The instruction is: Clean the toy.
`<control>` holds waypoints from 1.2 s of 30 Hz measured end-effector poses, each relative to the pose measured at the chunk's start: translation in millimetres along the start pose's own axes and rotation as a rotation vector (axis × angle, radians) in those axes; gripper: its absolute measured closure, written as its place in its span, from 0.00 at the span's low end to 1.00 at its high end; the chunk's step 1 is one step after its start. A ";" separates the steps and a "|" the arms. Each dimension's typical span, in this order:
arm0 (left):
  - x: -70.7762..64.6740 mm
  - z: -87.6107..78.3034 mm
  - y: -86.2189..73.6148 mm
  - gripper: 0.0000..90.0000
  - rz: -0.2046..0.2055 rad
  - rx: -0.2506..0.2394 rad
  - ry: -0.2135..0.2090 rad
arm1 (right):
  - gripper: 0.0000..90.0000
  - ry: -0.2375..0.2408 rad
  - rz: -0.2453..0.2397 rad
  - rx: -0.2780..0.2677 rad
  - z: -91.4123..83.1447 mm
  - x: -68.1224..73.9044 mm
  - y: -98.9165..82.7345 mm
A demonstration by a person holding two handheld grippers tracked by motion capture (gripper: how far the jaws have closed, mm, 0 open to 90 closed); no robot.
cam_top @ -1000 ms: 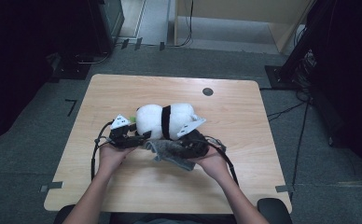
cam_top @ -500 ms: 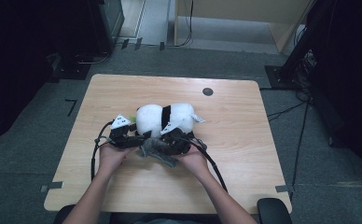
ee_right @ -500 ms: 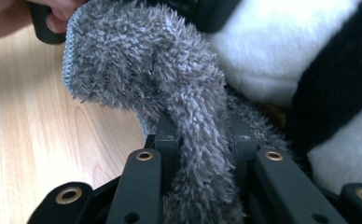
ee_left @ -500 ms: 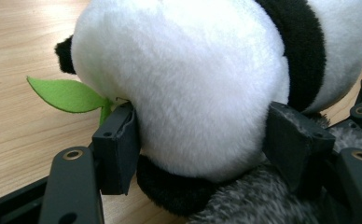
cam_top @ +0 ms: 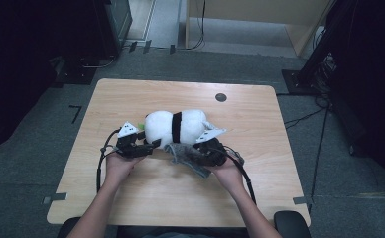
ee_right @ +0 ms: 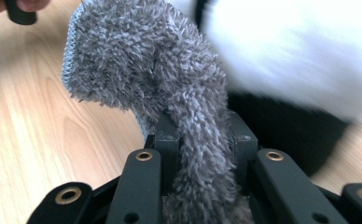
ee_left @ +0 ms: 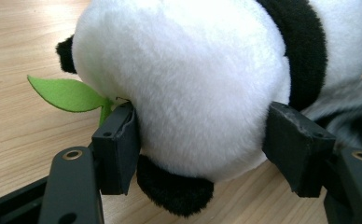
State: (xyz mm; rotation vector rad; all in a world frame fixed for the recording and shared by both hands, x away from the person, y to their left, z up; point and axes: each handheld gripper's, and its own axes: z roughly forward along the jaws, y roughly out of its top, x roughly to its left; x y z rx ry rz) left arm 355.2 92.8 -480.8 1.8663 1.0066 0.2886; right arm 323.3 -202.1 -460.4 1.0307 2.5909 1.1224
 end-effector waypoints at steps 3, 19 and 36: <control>-0.3 0.0 0.1 0.34 0.001 0.001 0.000 | 0.79 -0.021 0.020 -0.005 -14.3 -10.2 -11.0; 1.2 1.6 1.1 0.34 0.000 -0.002 -0.001 | 0.80 -0.067 0.074 -0.019 -48.3 -37.3 -48.0; 0.3 1.7 2.0 0.34 0.000 0.000 0.004 | 0.81 0.097 -0.096 0.005 25.7 22.7 18.1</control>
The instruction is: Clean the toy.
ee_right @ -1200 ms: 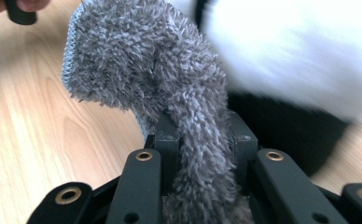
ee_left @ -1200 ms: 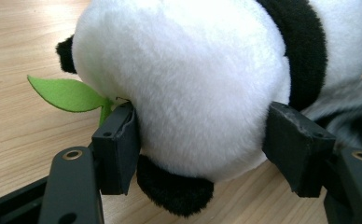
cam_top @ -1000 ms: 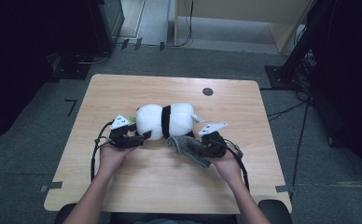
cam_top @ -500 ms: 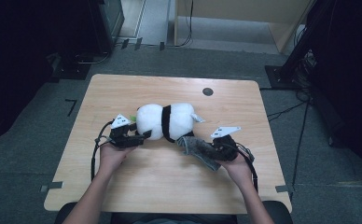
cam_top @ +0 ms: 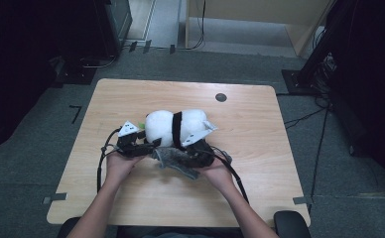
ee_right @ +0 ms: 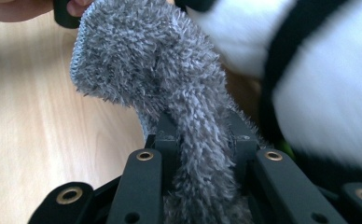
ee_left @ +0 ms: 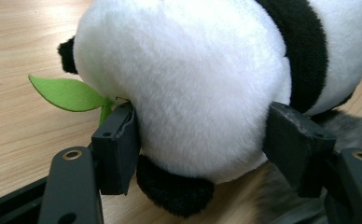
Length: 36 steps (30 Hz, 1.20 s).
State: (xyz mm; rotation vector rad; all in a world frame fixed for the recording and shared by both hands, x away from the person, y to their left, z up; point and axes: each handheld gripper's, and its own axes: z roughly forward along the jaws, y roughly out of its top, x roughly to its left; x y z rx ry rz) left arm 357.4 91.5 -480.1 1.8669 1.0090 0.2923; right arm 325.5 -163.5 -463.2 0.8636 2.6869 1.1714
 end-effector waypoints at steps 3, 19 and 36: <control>-1.2 -0.1 -0.7 0.34 0.000 -0.002 0.006 | 0.80 -0.016 -0.030 0.031 16.7 5.0 13.0; -0.6 0.5 -3.1 0.34 0.000 -0.009 0.009 | 0.80 -0.037 0.031 0.002 -1.7 -18.3 2.9; 3.0 1.0 -0.6 0.34 0.012 0.011 -0.002 | 0.79 -0.167 0.159 -0.028 -76.0 -54.3 -59.2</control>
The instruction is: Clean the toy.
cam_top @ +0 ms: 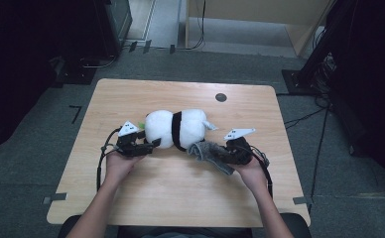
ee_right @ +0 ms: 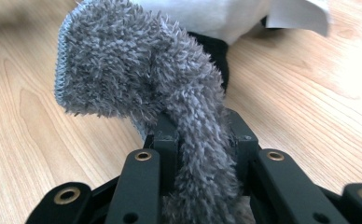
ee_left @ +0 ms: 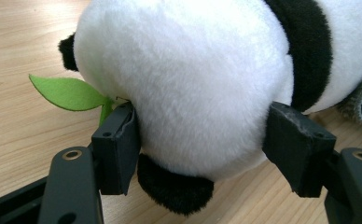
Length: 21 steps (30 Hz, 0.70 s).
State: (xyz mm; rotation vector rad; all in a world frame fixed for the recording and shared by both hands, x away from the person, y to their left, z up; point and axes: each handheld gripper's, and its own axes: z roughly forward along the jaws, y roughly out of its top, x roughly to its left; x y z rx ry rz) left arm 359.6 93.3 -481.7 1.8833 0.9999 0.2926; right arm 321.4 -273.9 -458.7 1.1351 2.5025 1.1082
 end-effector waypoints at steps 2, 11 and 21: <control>0.2 -0.1 -0.3 0.34 0.000 0.000 -0.001 | 0.79 0.001 0.009 -0.008 -1.0 -1.7 -0.3; -0.8 -0.2 -0.8 0.34 0.000 -0.001 0.002 | 0.80 -0.015 -0.004 -0.092 -24.6 -4.0 18.7; -0.6 0.0 -0.9 0.34 0.000 -0.003 0.001 | 0.79 -0.133 0.053 -0.179 -34.1 -33.0 73.7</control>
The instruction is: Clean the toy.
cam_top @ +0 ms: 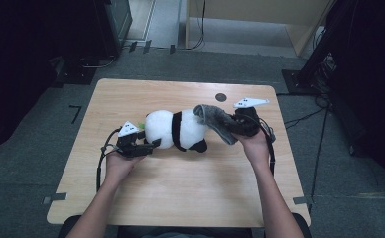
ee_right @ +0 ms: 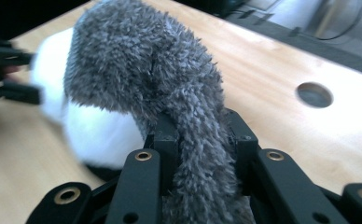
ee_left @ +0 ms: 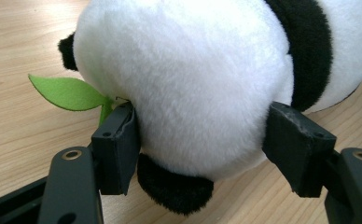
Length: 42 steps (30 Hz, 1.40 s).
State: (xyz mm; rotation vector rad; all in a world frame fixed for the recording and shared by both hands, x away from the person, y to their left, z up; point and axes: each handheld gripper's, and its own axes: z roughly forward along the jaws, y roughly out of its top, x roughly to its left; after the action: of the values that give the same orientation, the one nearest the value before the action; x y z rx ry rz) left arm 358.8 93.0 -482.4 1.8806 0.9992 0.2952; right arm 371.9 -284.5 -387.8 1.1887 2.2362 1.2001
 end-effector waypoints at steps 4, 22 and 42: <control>0.1 0.0 -0.2 0.34 -0.001 0.000 -0.001 | 0.78 0.000 -0.002 0.010 17.8 0.2 8.4; 1.2 1.3 -1.3 0.34 0.002 -0.003 -0.002 | 0.78 0.096 0.062 0.048 51.0 -0.5 -3.0; 2.1 2.4 -3.0 0.34 0.006 -0.001 0.000 | 0.81 0.076 0.090 0.218 91.2 -1.6 -59.6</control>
State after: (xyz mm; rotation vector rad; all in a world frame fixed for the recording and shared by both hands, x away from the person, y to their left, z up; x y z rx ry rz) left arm 359.9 93.7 -486.5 1.8834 0.9934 0.2991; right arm 398.6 -255.6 -489.4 1.3593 2.4444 1.0719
